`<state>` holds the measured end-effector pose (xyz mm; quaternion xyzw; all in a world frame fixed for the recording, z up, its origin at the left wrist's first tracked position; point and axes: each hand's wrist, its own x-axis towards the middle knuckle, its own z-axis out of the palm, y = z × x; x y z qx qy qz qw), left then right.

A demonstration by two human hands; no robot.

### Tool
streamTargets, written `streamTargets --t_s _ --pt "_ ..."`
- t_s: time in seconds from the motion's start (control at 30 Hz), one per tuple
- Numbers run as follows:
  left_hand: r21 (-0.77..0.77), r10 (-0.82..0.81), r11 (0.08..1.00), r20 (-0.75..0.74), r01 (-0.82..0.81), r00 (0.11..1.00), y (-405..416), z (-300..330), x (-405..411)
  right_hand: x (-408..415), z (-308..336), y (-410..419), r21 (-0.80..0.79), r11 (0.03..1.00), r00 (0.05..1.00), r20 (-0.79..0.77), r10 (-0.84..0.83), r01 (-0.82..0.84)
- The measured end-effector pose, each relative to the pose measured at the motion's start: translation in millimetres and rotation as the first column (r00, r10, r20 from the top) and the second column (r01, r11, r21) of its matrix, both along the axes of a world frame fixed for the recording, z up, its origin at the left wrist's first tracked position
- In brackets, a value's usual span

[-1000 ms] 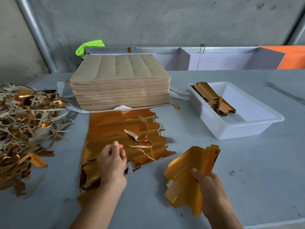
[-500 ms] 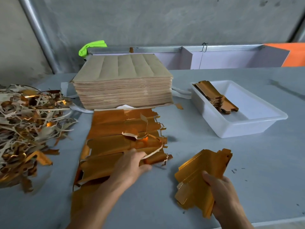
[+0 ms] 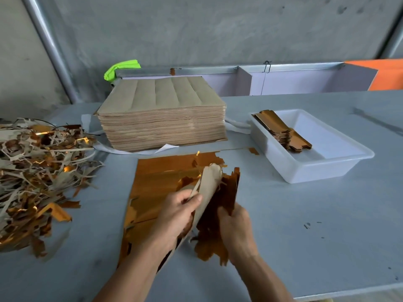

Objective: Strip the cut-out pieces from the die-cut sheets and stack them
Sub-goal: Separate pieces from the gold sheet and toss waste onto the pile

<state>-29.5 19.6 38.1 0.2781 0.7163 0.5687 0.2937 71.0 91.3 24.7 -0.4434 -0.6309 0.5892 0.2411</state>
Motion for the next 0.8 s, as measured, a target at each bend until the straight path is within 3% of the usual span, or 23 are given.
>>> streamTargets --t_s 0.1,0.23,0.37,0.47,0.6,0.7,0.8 --pt "-0.012 -0.015 1.0 0.082 0.016 0.997 3.6 -5.7 11.5 -6.2 -2.7 -8.9 -0.098 0.995 0.99 -0.14 -0.013 -0.001" --pt "-0.015 -0.08 0.996 0.153 0.084 0.985 4.0 -12.4 13.9 0.7 -3.5 -13.4 -0.035 0.998 0.967 -0.253 0.042 -0.053" --pt "0.002 -0.104 0.994 0.188 0.105 0.977 0.9 -13.5 11.3 1.4 -10.9 -7.5 -0.095 0.994 0.985 -0.156 -0.069 0.054" --pt "0.086 0.073 0.992 0.196 -0.091 0.978 3.3 -10.9 3.7 6.0 -13.6 -2.6 -0.11 0.989 0.992 -0.067 -0.108 0.1" --pt "0.111 0.348 0.925 0.139 -0.364 0.927 7.6 -11.2 -17.5 20.1 -7.5 5.8 -0.113 0.993 0.999 -0.008 -0.038 0.037" --pt "0.112 0.436 0.889 0.084 -0.444 0.896 10.3 -13.7 -28.2 31.7 -0.3 14.4 -0.079 0.995 0.997 0.041 0.06 -0.057" --pt "0.146 0.487 0.859 0.062 -0.49 0.871 14.8 -14.1 -39.3 42.3 1.6 21.5 0.014 0.987 0.963 0.221 0.156 -0.163"
